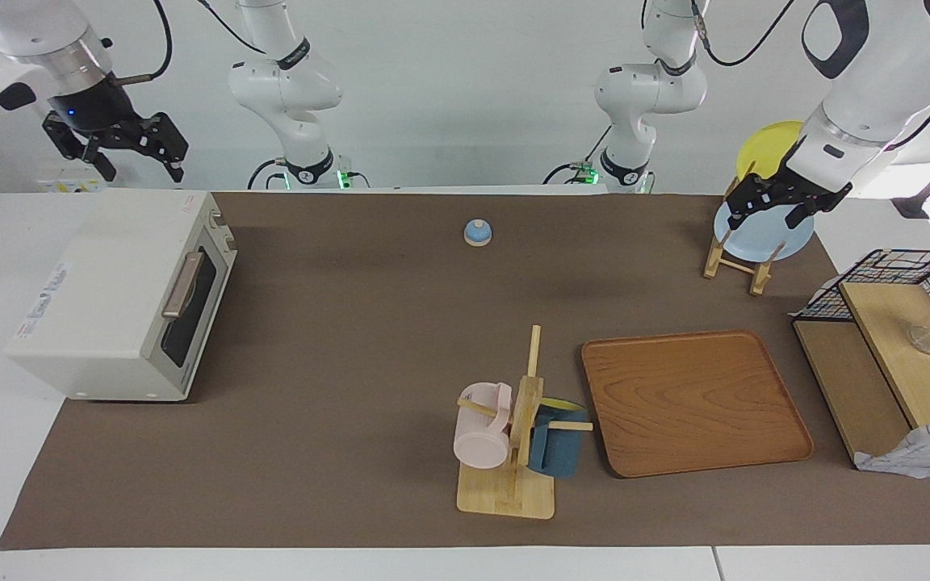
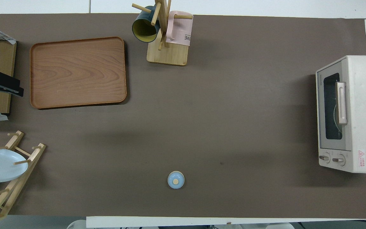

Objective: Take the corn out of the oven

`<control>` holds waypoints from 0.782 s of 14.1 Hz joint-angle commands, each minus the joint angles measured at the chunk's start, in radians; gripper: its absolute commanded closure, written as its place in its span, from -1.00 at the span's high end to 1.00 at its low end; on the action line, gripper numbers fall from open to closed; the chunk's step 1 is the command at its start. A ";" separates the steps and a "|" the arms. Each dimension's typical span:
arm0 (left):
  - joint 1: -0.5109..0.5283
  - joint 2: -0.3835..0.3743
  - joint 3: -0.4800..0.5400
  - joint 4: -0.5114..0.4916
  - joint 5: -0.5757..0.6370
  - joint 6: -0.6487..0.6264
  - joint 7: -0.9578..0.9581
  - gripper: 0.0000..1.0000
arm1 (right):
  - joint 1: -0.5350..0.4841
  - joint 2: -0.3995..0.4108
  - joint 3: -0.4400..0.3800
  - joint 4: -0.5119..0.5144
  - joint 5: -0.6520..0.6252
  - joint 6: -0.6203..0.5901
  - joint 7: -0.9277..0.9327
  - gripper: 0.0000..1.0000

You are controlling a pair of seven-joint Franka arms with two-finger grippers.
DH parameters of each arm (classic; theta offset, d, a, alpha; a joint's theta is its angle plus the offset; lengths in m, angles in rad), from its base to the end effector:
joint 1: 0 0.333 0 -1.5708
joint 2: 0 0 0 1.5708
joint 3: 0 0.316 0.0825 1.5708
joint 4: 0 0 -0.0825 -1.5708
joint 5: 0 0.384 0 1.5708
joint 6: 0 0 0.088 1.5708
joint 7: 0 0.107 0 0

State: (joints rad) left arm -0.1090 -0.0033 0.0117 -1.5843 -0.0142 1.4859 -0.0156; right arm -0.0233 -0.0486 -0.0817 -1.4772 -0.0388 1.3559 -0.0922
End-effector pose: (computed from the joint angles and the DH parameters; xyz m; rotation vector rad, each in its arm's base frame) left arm 0.5410 -0.0544 0.6130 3.1265 -0.1286 -0.1499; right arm 0.5120 -0.0601 0.6756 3.1123 -0.0303 -0.1181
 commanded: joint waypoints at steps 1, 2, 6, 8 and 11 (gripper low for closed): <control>0.009 -0.020 -0.001 -0.016 -0.012 0.007 -0.007 1.00 | -0.012 -0.011 0.002 -0.020 0.020 0.019 0.011 1.00; 0.009 -0.021 -0.001 -0.017 -0.012 0.002 -0.007 1.00 | -0.012 -0.011 0.002 -0.020 0.020 0.019 0.011 1.00; 0.011 -0.021 -0.001 -0.017 -0.012 0.004 -0.007 1.00 | -0.009 -0.013 0.002 -0.021 0.014 0.012 0.009 1.00; 0.017 -0.020 -0.001 -0.017 -0.012 0.005 -0.007 1.00 | -0.012 -0.016 0.000 -0.025 0.017 0.008 0.005 1.00; 0.017 -0.020 -0.001 -0.017 -0.012 0.004 -0.007 1.00 | 0.003 -0.019 0.003 -0.052 0.016 0.037 -0.004 0.38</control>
State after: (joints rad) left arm -0.0992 -0.0034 0.0132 -1.5844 -0.0146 1.4856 -0.0163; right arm -0.0208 -0.0488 -0.0827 -1.4838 -0.0387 1.3575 -0.0922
